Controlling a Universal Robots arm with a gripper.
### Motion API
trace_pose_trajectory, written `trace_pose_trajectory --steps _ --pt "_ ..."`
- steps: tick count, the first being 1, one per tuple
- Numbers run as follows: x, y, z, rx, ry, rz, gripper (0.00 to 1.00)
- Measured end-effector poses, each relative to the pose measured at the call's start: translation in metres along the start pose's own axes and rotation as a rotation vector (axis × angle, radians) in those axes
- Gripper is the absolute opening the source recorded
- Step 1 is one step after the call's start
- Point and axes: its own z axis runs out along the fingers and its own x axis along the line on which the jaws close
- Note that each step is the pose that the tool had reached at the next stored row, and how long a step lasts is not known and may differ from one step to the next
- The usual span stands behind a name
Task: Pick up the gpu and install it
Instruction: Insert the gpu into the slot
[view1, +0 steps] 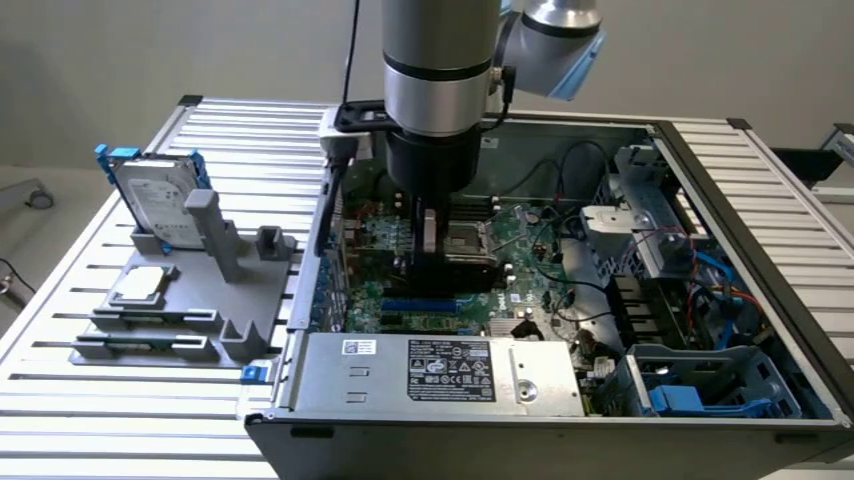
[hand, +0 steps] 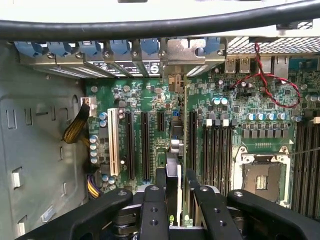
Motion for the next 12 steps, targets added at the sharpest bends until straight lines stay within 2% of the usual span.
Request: trace_pose_trajectory --steps 8,12 --pt "0.0 0.0005 0.0116 0.0001 -0.0007 0.009 0.26" --pt "0.0 0.0006 0.013 -0.0001 -0.0008 0.01 0.26"
